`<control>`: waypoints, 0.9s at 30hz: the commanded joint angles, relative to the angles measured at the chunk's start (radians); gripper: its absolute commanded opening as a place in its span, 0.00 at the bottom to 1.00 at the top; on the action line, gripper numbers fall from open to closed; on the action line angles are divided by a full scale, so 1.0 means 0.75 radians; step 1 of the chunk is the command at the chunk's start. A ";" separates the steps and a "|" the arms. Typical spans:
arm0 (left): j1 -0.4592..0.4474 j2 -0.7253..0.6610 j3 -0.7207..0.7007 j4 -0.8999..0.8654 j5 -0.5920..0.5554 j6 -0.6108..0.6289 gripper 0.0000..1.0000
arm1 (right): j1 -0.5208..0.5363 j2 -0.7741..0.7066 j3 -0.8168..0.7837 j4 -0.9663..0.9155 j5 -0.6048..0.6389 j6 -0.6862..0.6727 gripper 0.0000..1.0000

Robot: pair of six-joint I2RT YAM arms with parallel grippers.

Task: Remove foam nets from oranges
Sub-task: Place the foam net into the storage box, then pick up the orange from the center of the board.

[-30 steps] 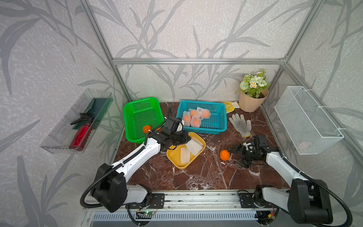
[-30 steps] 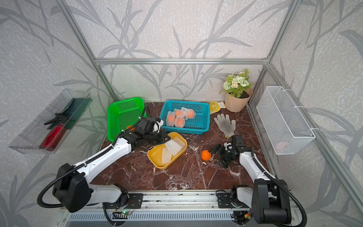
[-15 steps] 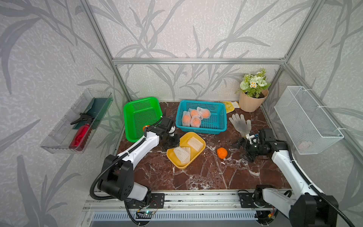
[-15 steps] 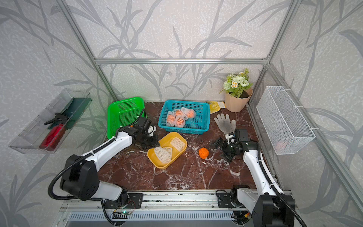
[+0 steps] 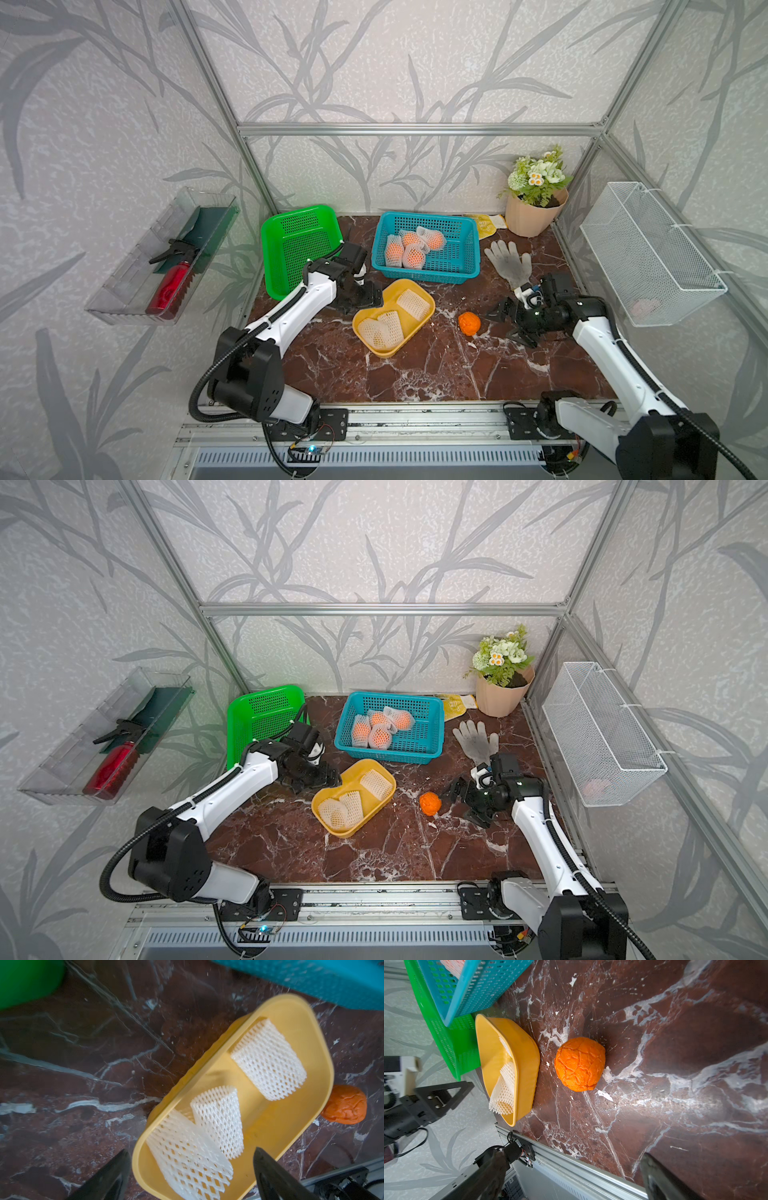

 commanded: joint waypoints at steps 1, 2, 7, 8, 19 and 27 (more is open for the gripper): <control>-0.003 -0.074 0.066 -0.101 -0.135 0.019 0.92 | 0.061 0.053 0.053 0.004 0.080 -0.019 0.99; -0.005 -0.094 0.077 -0.101 -0.136 0.020 0.92 | 0.086 0.073 0.064 0.013 0.108 -0.020 0.99; -0.123 -0.214 0.130 0.032 -0.079 0.096 0.93 | 0.213 0.214 0.098 0.113 0.207 -0.062 0.99; -0.173 -0.236 0.135 0.075 -0.072 0.125 0.94 | 0.242 0.250 0.107 0.137 0.230 -0.078 0.99; -0.437 -0.505 -0.149 0.534 0.115 0.253 0.97 | 0.379 0.534 0.172 0.262 0.426 -0.194 0.95; -0.492 -0.673 -0.353 0.686 0.104 0.353 0.99 | 0.389 0.644 0.178 0.375 0.399 -0.158 0.90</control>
